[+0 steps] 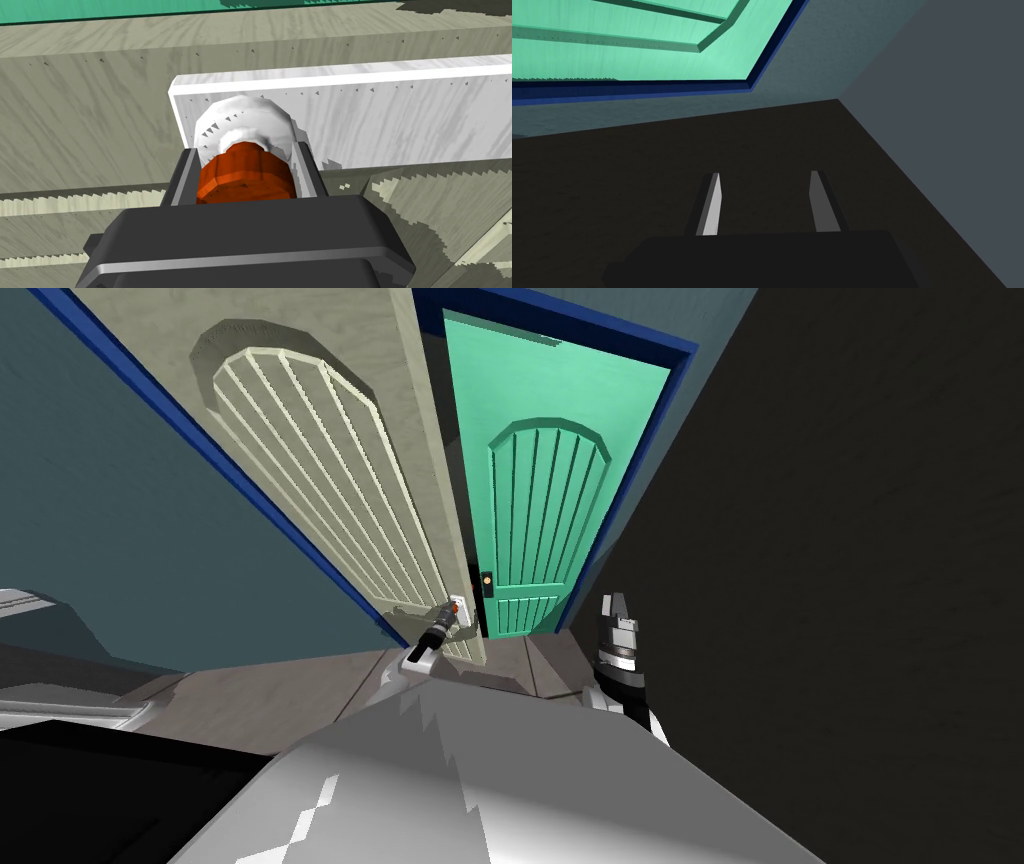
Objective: Pull the door open
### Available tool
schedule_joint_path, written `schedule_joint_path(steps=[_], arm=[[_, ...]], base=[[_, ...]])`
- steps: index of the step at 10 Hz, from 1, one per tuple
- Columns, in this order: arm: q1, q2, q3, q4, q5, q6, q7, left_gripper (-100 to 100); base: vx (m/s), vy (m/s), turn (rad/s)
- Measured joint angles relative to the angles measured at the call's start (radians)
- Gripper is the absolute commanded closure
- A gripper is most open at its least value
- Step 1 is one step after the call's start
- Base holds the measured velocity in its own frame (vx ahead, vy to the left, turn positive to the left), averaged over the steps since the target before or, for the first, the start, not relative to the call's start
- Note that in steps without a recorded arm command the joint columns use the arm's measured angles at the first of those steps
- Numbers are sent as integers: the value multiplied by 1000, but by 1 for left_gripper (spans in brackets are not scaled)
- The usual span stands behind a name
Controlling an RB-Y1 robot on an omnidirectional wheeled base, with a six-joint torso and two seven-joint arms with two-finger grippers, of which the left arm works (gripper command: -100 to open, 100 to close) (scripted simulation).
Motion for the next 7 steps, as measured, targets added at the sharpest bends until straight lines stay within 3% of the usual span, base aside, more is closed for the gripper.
schedule_joint_path(steps=[2, 3, 7], arm=[[4, -1, -1, 3, -1, 2, -1, 100], [5, -1, -2, 3, -1, 3, -1, 100], [31, 51, -33, -13, 2, -34, 40, 100]], base=[[-11, -1, 6], [-98, 62, -179], [-193, 124, -170]])
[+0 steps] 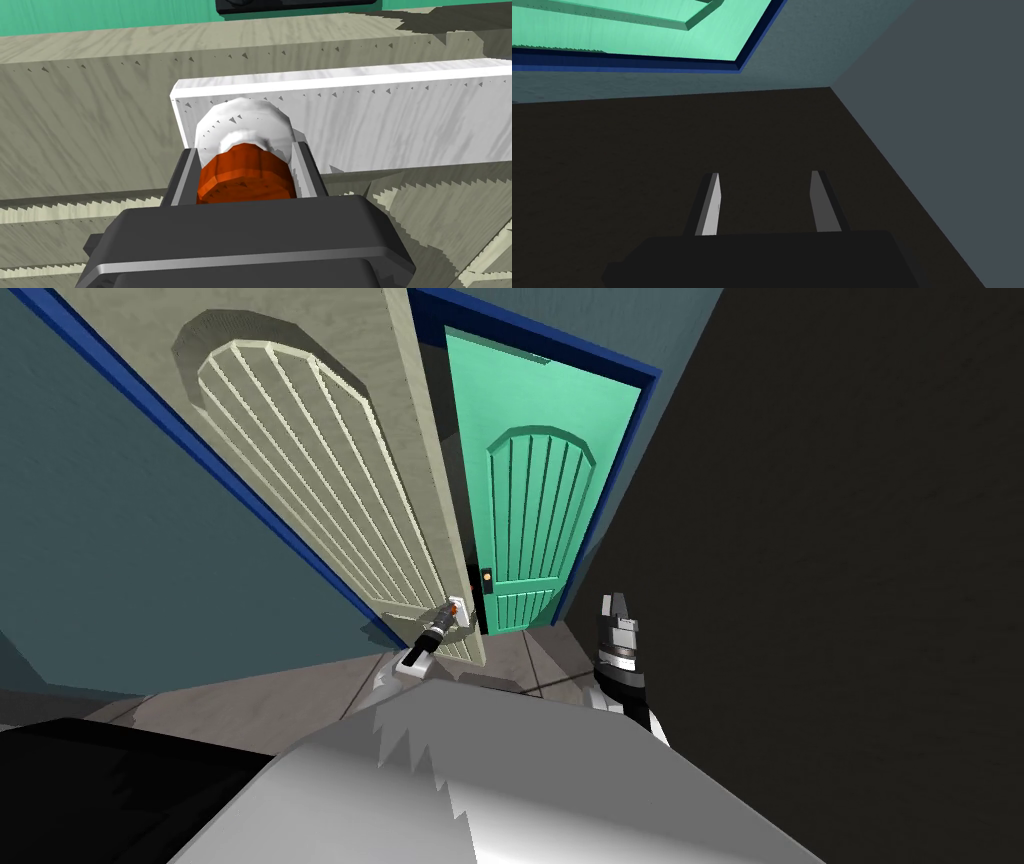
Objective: Pull the door open
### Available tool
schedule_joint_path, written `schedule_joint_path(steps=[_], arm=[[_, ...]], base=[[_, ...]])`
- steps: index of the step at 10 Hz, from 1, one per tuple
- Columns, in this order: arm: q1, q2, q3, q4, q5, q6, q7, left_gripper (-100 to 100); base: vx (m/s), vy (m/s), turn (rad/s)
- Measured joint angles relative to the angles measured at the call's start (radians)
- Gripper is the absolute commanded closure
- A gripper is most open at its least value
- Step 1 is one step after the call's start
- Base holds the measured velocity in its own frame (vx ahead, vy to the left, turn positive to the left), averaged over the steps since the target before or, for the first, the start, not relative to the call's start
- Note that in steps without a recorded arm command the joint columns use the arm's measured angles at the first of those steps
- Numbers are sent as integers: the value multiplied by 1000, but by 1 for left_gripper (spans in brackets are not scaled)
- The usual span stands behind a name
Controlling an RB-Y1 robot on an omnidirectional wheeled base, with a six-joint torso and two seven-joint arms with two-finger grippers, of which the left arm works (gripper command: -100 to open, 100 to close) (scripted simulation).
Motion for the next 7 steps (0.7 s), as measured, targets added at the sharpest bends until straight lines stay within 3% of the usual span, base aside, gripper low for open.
schedule_joint_path(steps=[5, 6, 7], arm=[[51, 74, -56, -24, 2, -50, 62, 100], [62, 90, -65, -28, 3, -60, 74, 100], [65, 90, -69, -27, 2, -61, 76, 100]], base=[[-214, 123, -188], [-87, 43, -42], [-175, 80, -140]])
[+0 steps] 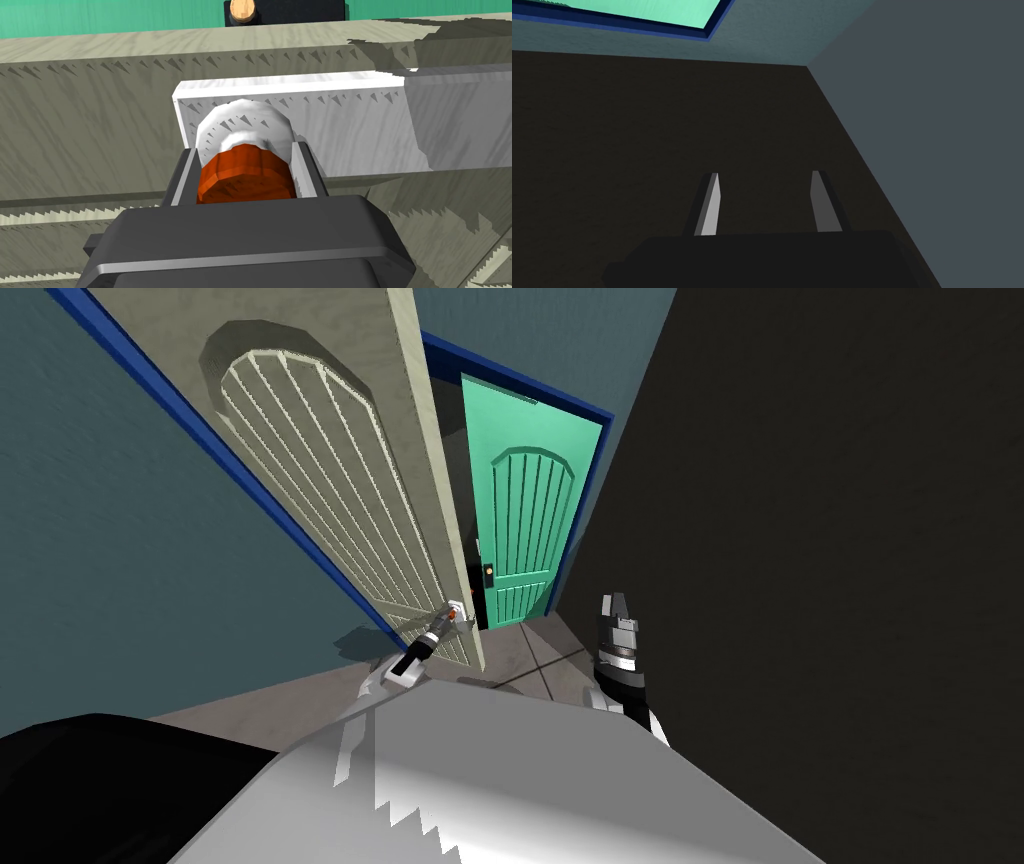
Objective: Pull the door open
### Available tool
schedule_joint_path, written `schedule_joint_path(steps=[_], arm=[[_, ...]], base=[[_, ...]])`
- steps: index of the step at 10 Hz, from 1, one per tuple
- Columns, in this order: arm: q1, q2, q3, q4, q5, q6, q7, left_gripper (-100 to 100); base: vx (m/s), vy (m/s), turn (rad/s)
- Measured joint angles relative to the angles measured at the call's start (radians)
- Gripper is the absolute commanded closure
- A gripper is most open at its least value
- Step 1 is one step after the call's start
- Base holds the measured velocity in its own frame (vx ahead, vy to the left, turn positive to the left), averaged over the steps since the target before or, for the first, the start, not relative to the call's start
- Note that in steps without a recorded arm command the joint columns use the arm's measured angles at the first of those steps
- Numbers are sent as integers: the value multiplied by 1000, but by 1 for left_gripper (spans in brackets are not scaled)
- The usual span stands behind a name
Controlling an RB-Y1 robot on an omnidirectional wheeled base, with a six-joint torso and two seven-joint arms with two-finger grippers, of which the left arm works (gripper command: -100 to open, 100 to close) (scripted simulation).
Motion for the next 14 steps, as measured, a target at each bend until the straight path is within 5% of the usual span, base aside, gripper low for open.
schedule_joint_path(steps=[8, 10, 14], arm=[[85, 107, -44, -19, 1, -129, 73, 100], [93, 113, -51, -14, 0, -139, 79, 100], [105, 149, -65, -3, -3, -195, 105, 100]], base=[[-190, 101, -120], [-179, 80, -130], [-207, 118, -155]])
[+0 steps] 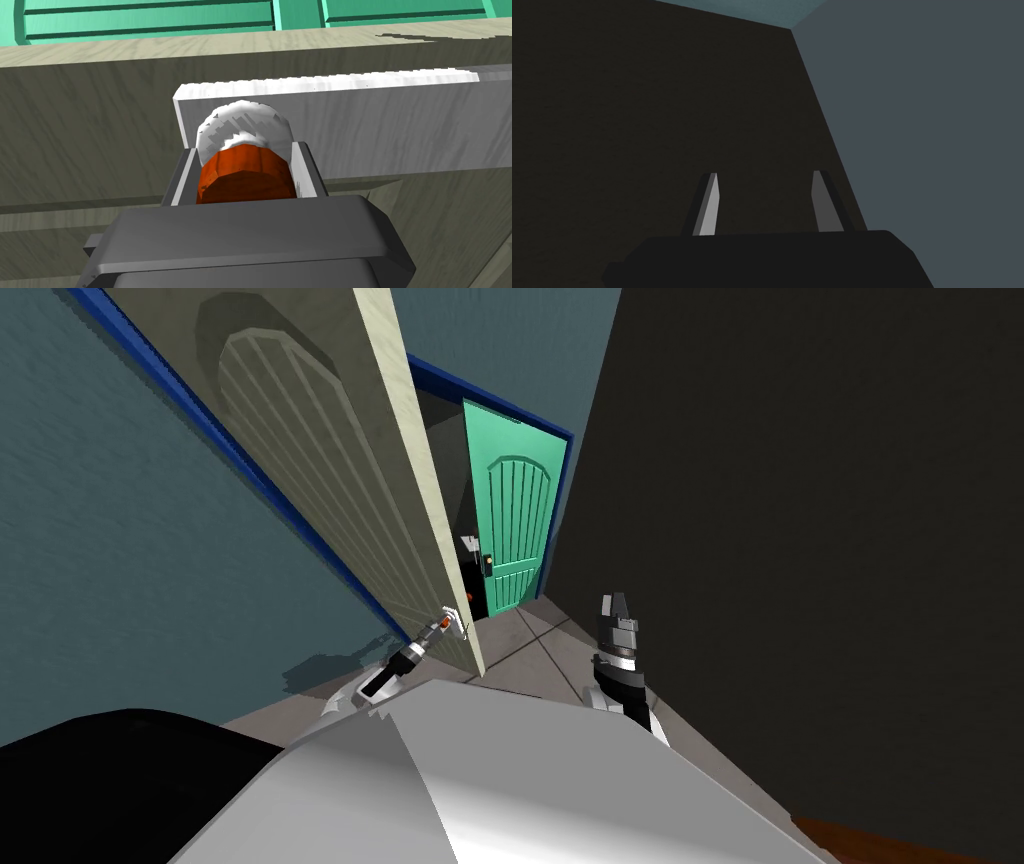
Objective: Pull the door open
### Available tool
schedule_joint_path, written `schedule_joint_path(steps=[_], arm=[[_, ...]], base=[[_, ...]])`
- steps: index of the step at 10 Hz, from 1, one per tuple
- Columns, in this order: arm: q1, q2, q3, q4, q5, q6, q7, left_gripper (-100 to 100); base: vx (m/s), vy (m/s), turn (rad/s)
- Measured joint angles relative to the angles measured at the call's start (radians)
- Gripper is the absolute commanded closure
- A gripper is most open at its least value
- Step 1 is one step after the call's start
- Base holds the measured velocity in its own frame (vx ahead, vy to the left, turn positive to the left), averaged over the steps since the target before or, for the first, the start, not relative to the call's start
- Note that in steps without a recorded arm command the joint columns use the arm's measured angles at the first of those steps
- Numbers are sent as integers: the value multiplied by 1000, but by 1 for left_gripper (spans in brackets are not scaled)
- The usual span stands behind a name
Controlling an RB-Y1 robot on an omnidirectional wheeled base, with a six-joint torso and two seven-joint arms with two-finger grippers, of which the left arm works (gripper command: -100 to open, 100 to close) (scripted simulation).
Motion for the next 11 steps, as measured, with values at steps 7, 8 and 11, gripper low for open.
schedule_joint_path(steps=[7, 8, 11], arm=[[21, 46, -18, 25, -5, -70, 33, 100], [19, 52, -18, 28, -5, -80, 37, 100], [20, 66, -31, 43, -11, -109, 49, 100]], base=[[-168, 84, -106], [-186, 129, -142], [-176, 114, -128]])
